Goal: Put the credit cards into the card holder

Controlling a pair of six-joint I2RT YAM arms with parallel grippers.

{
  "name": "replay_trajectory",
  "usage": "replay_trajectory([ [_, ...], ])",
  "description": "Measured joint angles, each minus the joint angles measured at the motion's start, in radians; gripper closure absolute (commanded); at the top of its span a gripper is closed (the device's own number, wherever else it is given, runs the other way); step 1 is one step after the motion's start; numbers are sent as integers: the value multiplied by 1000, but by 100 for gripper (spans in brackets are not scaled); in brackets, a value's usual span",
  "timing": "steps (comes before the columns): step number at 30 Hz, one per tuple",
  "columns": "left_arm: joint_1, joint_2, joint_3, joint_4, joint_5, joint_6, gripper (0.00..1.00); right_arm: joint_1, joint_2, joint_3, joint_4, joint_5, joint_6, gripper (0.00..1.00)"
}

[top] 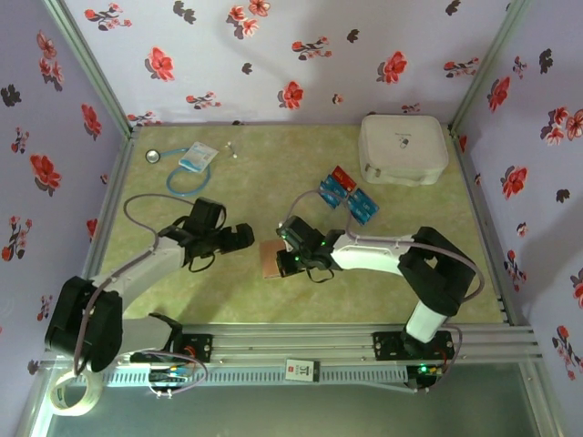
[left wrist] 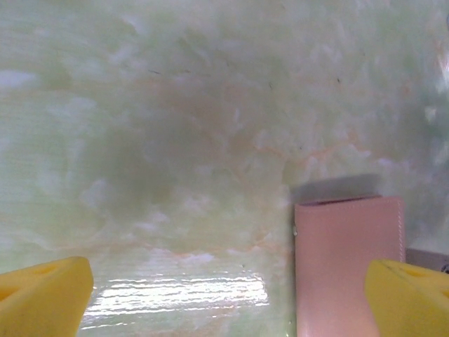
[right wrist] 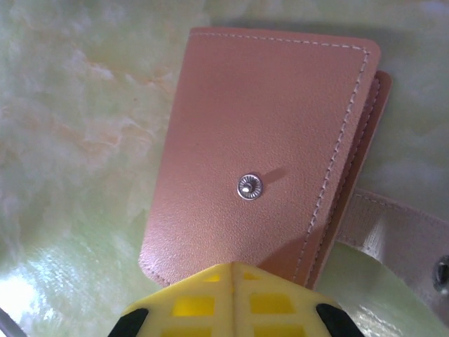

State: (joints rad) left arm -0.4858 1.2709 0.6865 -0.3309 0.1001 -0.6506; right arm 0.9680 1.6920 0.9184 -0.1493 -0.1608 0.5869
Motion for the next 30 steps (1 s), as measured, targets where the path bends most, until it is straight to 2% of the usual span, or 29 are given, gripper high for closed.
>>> replay_trajectory([
  [14,-144,176,82,-6,-64,79,0,-19,19,-32,66,-15,19,98],
  [30,-180,247,85,51,-92,102,0,-21,19,-37,76,-20,26,98],
])
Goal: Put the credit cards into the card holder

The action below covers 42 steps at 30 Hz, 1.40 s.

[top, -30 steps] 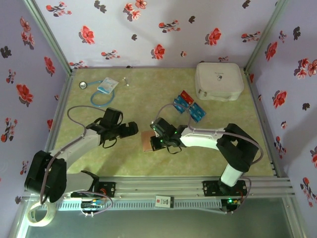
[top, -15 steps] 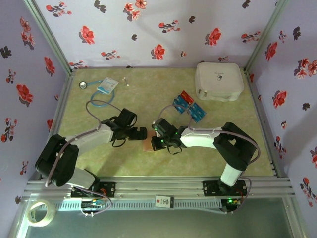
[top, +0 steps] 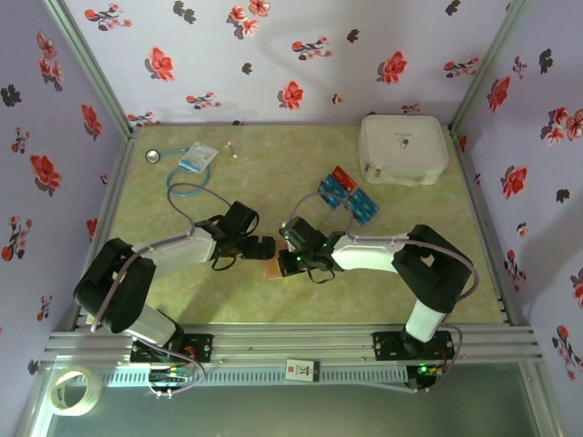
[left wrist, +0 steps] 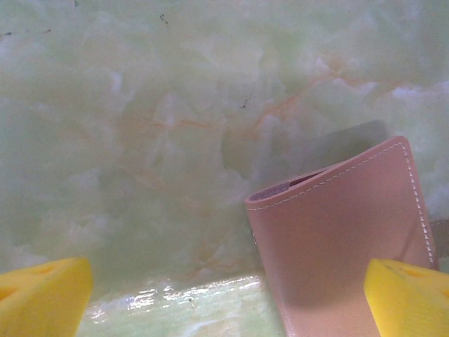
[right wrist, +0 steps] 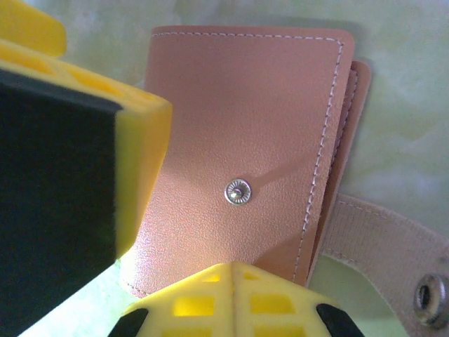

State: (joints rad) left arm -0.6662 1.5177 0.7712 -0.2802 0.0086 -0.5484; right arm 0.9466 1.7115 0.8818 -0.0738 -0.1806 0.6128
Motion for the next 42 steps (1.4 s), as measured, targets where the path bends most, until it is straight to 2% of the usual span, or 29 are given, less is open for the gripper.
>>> replay_trajectory([
  [12,-6,21,-7,-1,-56,2,0,-36,-65,2,-60,-2,-5,83],
  [18,-6,21,-10,-1,-73,2,0,-98,-149,20,-120,18,-29,68],
  [21,-7,21,-13,0,-80,2,0,-129,-160,23,-145,31,-38,64],
  [33,-8,21,-21,12,-88,2,0,-155,-127,44,-196,43,-60,66],
  [42,-9,21,-21,14,-91,2,0,-155,-91,54,-193,21,-63,76],
])
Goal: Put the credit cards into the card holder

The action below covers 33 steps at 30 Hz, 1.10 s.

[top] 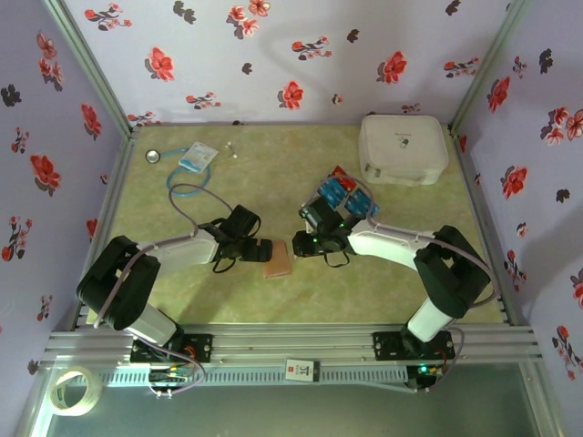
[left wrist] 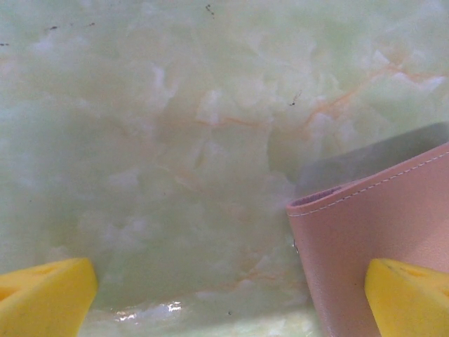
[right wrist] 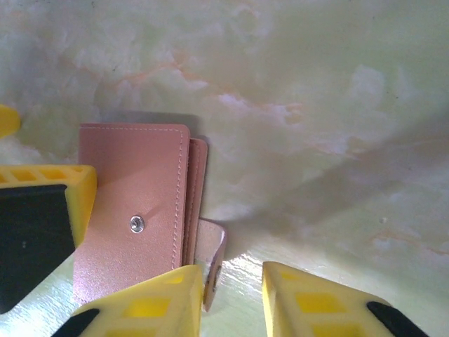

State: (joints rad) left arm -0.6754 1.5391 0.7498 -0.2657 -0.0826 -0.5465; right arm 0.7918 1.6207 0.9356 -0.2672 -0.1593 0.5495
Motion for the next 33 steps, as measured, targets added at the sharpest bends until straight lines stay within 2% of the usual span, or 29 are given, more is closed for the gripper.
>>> replay_trajectory([
  [7,-2,0,0,0,-3,0,0,0,8,2,3,-9,1,94],
  [11,-2,0,0,0,-4,0,0,0,8,2,8,-16,0,100],
  [21,-2,0,-2,3,-4,0,0,10,16,8,57,-92,33,100],
  [33,-2,0,-7,11,-7,0,0,68,148,91,94,-127,51,100],
])
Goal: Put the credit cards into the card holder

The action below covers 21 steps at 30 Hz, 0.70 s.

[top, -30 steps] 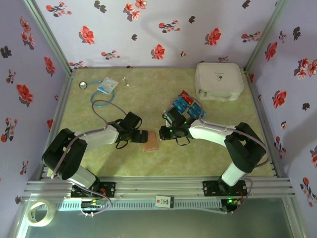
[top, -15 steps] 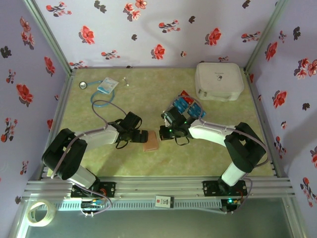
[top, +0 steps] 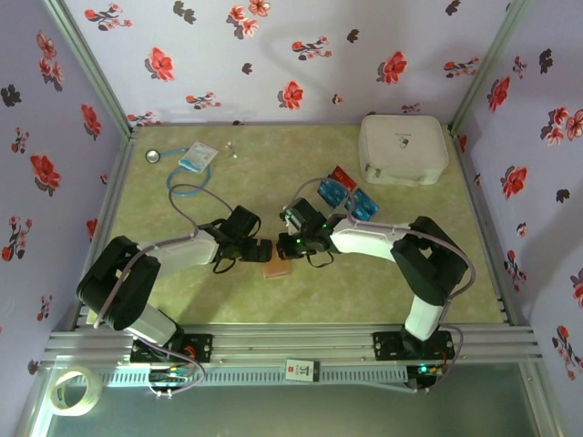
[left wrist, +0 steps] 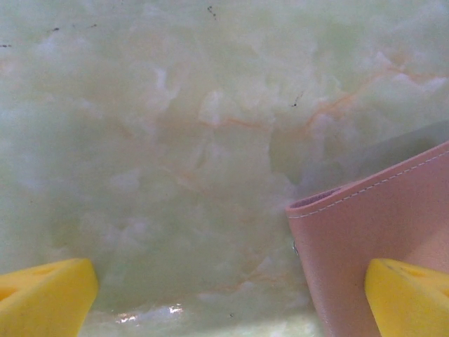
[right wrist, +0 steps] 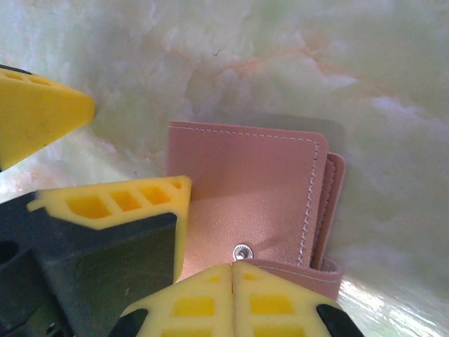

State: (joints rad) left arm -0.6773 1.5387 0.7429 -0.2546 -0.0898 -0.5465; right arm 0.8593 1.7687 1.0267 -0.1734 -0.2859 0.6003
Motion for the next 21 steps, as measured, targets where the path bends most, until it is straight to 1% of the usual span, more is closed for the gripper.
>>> replay_trajectory([
  [21,-2,-14,-21,23,-7,0,0,6,61,19,38,-8,11,100],
])
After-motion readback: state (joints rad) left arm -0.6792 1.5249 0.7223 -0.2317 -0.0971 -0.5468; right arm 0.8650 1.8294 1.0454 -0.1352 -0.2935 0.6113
